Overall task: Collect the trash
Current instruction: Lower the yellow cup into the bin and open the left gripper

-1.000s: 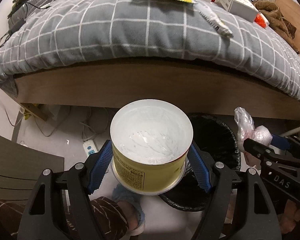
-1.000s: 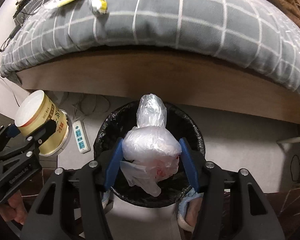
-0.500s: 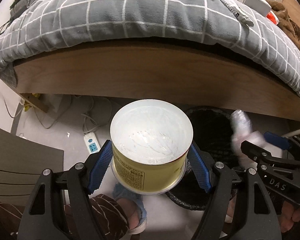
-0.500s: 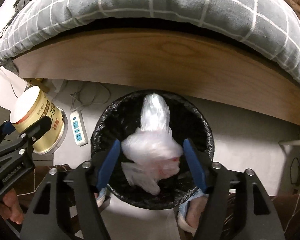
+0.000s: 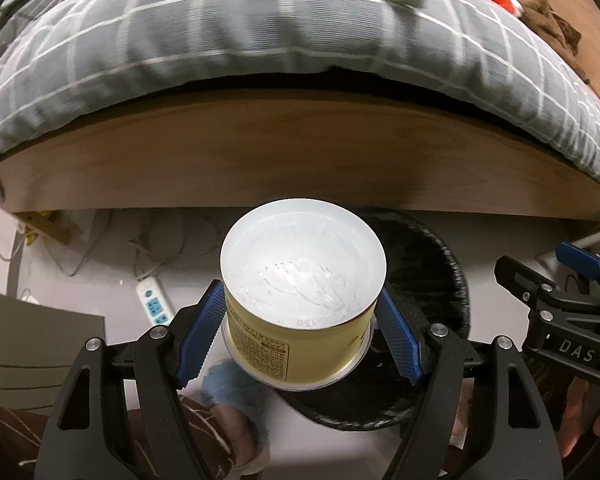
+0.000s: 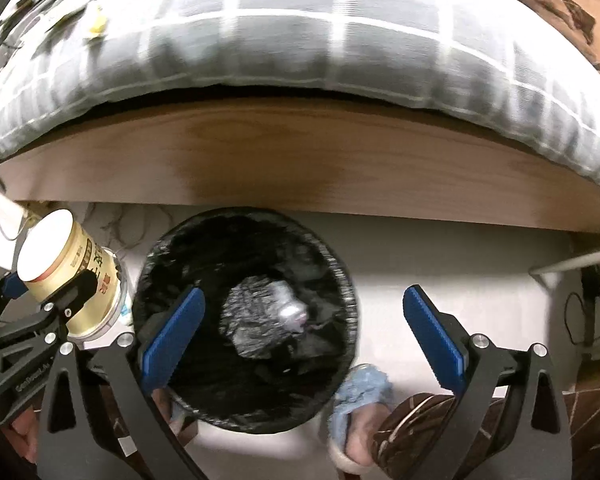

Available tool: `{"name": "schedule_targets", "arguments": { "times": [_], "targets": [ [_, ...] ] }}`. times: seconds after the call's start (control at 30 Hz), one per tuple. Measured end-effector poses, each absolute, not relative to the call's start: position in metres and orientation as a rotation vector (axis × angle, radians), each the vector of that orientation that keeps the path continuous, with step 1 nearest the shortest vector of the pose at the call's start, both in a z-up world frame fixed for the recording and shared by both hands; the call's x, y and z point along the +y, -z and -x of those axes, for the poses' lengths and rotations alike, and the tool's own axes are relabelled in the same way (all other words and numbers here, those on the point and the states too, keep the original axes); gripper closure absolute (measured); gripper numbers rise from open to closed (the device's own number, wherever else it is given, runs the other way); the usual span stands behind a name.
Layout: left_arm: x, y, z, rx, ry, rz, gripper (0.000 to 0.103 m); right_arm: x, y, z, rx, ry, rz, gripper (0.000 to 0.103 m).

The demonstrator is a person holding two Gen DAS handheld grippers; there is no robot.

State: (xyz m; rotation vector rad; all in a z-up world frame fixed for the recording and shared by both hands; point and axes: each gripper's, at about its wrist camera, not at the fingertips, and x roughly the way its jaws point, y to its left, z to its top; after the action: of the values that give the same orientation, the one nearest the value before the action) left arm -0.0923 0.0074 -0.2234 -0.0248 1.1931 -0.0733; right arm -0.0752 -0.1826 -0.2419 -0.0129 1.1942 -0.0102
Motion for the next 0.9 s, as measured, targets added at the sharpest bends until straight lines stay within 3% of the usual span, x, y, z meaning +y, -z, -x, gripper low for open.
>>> {"name": "schedule_targets", "arguments": {
  "times": [0.73, 0.8, 0.83, 0.9],
  "targets": [
    [-0.071, 0.248, 0.068, 1.25, 0.163, -0.04, 0.029, -0.263, 0.249, 0.086, 1.201, 0.165, -0.035, 0.008],
    [-0.073, 0.249, 0.069, 1.248, 0.165, -0.048, 0.023, -0.263, 0.248, 0.085, 1.202, 0.163, -0.044, 0.008],
    [-0.074, 0.248, 0.07, 1.246, 0.16, -0.053, 0.013, -0.263, 0.247, 0.085, 1.199, 0.163, -0.047, 0.008],
    [-0.072, 0.246, 0.07, 1.227, 0.145, -0.05, 0.009, -0.262, 0.245, 0.086, 1.192, 0.162, -0.048, 0.008]
  ]
}}
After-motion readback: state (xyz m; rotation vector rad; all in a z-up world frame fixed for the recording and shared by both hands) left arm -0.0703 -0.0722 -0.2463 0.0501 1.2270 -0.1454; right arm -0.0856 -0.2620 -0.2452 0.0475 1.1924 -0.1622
